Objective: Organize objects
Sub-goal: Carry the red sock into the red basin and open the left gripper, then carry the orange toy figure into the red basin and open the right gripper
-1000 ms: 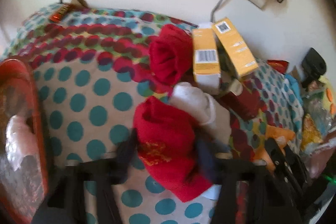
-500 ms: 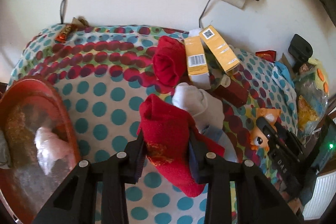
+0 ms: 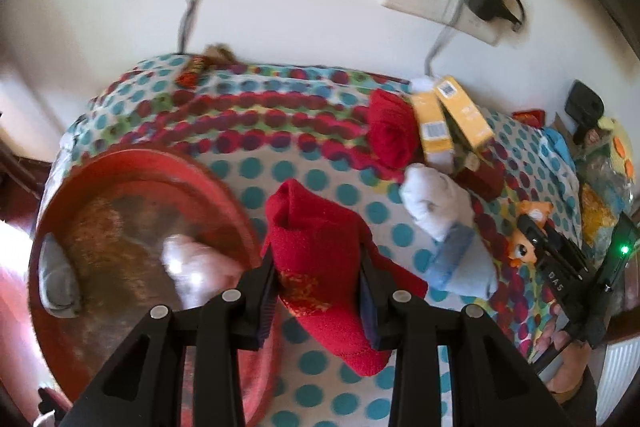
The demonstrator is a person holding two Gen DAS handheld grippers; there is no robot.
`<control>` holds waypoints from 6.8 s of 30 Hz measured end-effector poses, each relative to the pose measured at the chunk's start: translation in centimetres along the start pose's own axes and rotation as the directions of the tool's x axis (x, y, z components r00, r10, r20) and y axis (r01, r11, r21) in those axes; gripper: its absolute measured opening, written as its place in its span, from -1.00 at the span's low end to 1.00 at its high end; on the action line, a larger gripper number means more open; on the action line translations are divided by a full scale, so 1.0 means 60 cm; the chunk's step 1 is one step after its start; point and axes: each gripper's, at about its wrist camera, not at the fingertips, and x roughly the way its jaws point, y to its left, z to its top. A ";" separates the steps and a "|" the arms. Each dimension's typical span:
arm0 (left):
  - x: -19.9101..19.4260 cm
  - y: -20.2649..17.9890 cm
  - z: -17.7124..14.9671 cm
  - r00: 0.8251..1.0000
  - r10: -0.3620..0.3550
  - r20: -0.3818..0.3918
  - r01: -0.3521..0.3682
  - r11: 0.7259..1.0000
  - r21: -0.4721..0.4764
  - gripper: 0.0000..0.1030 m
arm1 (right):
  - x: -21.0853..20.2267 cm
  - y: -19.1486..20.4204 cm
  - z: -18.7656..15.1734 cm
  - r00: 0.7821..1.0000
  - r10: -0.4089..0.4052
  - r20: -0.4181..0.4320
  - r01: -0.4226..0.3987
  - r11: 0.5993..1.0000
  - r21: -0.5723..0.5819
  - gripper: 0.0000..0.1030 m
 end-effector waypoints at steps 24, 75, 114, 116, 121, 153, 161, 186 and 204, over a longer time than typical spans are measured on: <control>0.023 0.295 0.001 0.962 0.259 -0.089 -0.267 0.958 -0.106 -0.32 | 0.001 0.002 0.002 1.000 -0.021 -0.004 0.021 1.000 -0.005 -0.25; -0.048 0.275 -0.121 0.936 0.337 0.101 -0.327 0.939 -0.103 0.19 | -0.003 0.032 0.002 0.988 -0.153 0.023 0.155 0.982 -0.110 -0.23; -0.019 0.288 -0.164 0.955 0.276 0.104 -0.260 0.955 -0.140 0.19 | -0.092 0.298 0.000 0.999 0.027 0.022 -0.021 0.971 -0.240 -0.56; -0.022 0.294 -0.165 0.958 0.264 0.110 -0.246 0.957 -0.152 0.19 | -0.086 0.286 -0.003 1.000 -0.012 0.028 0.019 0.969 -0.246 -0.48; -0.021 0.298 -0.164 0.960 0.256 0.117 -0.236 0.958 -0.161 0.19 | -0.082 0.208 -0.014 0.993 -0.113 0.014 0.114 0.973 -0.199 0.22; 0.009 0.277 -0.167 0.950 0.303 0.075 -0.296 0.951 -0.091 0.19 | -0.027 0.085 -0.022 0.989 -0.141 -0.052 0.139 0.989 -0.046 -0.27; 0.004 0.291 -0.167 0.950 0.305 0.067 -0.295 0.947 -0.125 0.19 | -0.063 0.120 -0.025 0.994 -0.105 -0.029 0.102 0.992 -0.077 -0.29; -0.026 0.401 -0.176 0.956 0.288 0.059 -0.263 0.928 -0.265 0.19 | -0.026 0.548 -0.029 0.961 0.251 -0.119 -0.278 0.864 -0.420 -0.29; -0.007 0.403 -0.177 0.962 0.271 0.045 -0.252 0.936 -0.247 0.19 | 0.102 0.657 -0.042 0.952 0.189 -0.241 -0.292 0.796 -0.531 -0.29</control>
